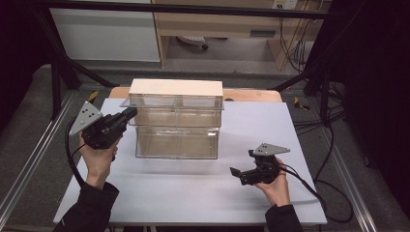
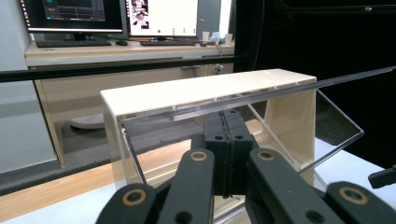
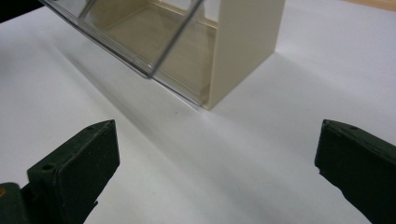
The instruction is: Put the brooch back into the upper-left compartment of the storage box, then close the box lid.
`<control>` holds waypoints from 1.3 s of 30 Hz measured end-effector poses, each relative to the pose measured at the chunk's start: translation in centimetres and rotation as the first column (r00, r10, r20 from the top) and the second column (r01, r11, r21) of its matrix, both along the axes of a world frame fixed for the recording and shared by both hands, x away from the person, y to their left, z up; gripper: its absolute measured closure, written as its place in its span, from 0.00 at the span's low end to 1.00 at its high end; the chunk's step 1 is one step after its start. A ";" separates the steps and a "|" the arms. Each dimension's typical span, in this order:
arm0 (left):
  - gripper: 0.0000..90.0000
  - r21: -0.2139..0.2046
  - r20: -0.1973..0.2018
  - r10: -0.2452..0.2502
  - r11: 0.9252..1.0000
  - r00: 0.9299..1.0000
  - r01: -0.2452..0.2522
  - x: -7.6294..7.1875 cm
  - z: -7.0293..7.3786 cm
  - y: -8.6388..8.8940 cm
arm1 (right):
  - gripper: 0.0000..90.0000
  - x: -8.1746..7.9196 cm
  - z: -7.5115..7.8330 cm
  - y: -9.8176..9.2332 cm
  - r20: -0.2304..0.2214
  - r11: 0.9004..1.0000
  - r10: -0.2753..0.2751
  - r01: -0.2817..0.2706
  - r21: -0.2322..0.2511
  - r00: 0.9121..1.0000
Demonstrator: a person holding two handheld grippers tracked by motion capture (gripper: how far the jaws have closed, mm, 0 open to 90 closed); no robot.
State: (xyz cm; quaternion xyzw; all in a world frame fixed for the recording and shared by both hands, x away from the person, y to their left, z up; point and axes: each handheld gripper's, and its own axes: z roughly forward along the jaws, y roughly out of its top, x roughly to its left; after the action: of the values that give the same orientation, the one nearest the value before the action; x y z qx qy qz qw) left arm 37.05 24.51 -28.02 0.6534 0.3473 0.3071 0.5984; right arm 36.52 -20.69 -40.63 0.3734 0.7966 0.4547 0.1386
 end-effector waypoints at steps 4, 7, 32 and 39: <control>1.00 0.000 0.000 0.000 1.000 1.000 0.000 0.0 0.0 0.0 | 0.01 -0.2 -0.7 -0.9 -0.011 1.000 0.009 -0.010 -0.013 1.000; 1.00 0.000 0.000 0.001 1.000 1.000 -0.001 0.0 0.0 0.0 | 0.00 -0.4 -1.3 -1.5 -0.012 1.000 0.010 -0.010 -0.013 1.000; 1.00 0.027 -0.052 0.003 1.000 0.999 -0.002 -0.2 -0.5 -0.3 | 0.00 -0.9 -3.5 -3.9 -0.021 0.998 -0.019 0.018 -0.057 1.000; 1.00 0.049 -0.071 0.009 0.999 0.997 -0.006 -0.4 -0.6 -0.1 | 0.00 -1.0 -3.8 -4.2 -0.024 0.998 -0.021 0.019 -0.065 0.999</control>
State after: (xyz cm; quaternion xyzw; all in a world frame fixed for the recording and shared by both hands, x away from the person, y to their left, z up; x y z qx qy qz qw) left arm 36.65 24.42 -28.64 0.6770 0.3633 0.2943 0.5684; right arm 35.56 -24.88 -44.45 0.3823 0.8089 0.4224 0.1453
